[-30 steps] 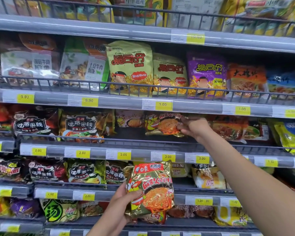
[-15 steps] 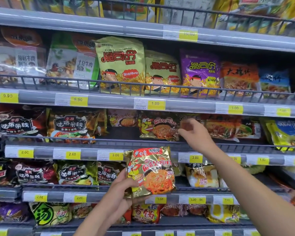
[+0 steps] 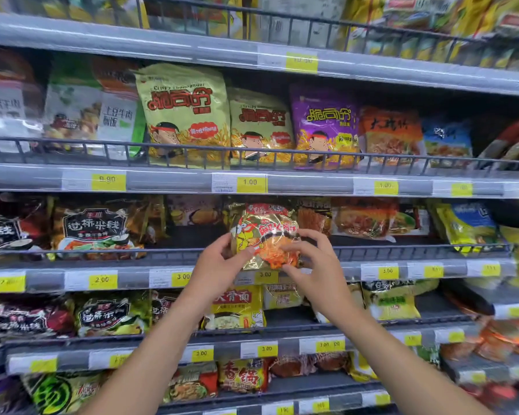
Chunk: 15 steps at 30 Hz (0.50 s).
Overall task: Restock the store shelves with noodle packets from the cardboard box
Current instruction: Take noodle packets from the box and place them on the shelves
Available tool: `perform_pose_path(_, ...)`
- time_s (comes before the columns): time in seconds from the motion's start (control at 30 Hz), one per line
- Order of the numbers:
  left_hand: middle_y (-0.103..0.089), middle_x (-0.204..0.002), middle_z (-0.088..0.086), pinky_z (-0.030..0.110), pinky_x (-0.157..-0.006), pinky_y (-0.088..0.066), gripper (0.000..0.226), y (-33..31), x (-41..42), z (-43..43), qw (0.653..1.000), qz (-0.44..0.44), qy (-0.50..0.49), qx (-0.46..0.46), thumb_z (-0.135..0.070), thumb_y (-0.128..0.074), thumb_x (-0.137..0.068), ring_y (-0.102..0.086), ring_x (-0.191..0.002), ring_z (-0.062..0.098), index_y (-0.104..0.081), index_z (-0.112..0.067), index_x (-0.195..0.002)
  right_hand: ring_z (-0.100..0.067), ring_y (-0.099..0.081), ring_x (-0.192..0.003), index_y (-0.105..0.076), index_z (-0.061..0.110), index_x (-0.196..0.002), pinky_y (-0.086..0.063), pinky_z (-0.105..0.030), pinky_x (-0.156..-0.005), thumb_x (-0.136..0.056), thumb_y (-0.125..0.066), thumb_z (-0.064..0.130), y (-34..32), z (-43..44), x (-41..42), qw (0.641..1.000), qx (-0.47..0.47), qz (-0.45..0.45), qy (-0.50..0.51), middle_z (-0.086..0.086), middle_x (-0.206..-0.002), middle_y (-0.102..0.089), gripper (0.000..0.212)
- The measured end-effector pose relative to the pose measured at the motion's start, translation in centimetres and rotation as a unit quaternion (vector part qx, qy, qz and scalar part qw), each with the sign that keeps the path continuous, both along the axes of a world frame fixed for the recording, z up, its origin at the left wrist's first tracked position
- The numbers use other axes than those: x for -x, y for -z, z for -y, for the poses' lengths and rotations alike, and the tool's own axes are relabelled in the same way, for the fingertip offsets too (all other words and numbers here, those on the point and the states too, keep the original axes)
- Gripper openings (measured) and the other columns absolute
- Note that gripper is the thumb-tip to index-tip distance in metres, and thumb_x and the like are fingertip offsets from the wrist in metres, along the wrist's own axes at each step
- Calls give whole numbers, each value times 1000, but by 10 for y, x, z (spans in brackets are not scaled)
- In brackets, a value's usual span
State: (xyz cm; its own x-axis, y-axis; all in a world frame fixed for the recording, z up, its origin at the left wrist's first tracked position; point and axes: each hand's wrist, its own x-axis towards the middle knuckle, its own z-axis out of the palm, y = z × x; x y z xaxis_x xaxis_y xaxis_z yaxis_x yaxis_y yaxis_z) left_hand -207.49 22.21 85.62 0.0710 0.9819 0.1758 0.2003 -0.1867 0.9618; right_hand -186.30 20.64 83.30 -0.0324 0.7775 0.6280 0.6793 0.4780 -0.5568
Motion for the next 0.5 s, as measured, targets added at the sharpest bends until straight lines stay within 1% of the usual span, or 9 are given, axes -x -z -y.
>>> perform_pose_path(0.03,-69,-95,-12,27,-64,-52,46,0,1,0,997,-66,-32,-35,-46,-70,-91,-67,-84,11,-53,-33,-132,1,-44,-127,-69,37,-105,-47,-35,-105,-85,-78,23,-1,-2,0,1000,-9,-2,9,17,-133,-42,26)
perform_pose_path(0.07,-65,-94,-13,28,-65,-50,59,-1,2,1,990,-107,-65,-65,-51,-70,-89,-65,-83,9,-43,-34,-138,2,-46,-123,-70,33,-102,-47,-32,-103,-85,-78,24,-2,-3,1,1000,-21,0,18,16,-128,-44,21)
perform_pose_path(0.1,-62,-93,-14,28,-64,-48,63,-2,3,2,983,-125,-92,-93,-52,-71,-88,-64,-82,8,-37,-33,-137,5,-46,-118,-70,29,-97,-46,-25,-100,-84,-79,24,-3,-4,2,999,-36,7,28,15,-121,-45,16)
perform_pose_path(0.17,-64,-94,-17,30,-60,-48,49,-2,3,0,971,-147,-121,-144,-51,-71,-88,-64,-75,7,-39,-35,-122,7,-47,-108,-68,24,-88,-41,-11,-93,-84,-79,22,-7,-6,7,997,-58,30,50,13,-109,-45,12)
perform_pose_path(0.2,-64,-96,-18,33,-60,-50,39,-3,2,-1,963,-167,-127,-167,-48,-70,-90,-64,-73,8,-41,-35,-113,6,-47,-102,-67,23,-86,-39,-9,-89,-84,-79,20,-10,-9,9,995,-62,47,58,12,-104,-45,12)
perform_pose_path(0.27,-63,-96,-16,38,-70,-52,24,1,1,-7,942,-225,-141,-204,-43,-66,-94,-61,-81,11,-44,-37,-101,1,-48,-93,-67,22,-87,-43,-13,-85,-85,-77,18,-14,-18,12,993,-69,76,65,11,-99,-46,11)
perform_pose_path(0.33,-61,-88,-15,41,-83,-47,18,5,1,-16,917,-284,-160,-232,-40,-62,-95,-57,-91,14,-45,-40,-97,-5,-50,-91,-68,21,-88,-46,-21,-83,-86,-77,16,-18,-29,14,991,-69,85,73,10,-97,-47,10)
perform_pose_path(0.43,-53,-72,-17,40,-86,-36,7,9,0,-30,892,-346,-173,-234,-38,-57,-98,-58,-94,17,-51,-40,-96,-5,-48,-90,-71,17,-94,-40,-19,-81,-89,-73,17,-22,-42,17,989,-43,111,91,11,-99,-45,6)
perform_pose_path(0.5,-52,-71,-17,42,-90,-35,5,11,1,-36,883,-380,-170,-218,-39,-51,-99,-59,-97,18,-56,-40,-97,-9,-52,-90,-72,16,-103,-38,-19,-79,-94,-67,23,-22,-47,19,985,-4,139,101,8,-106,-47,13)
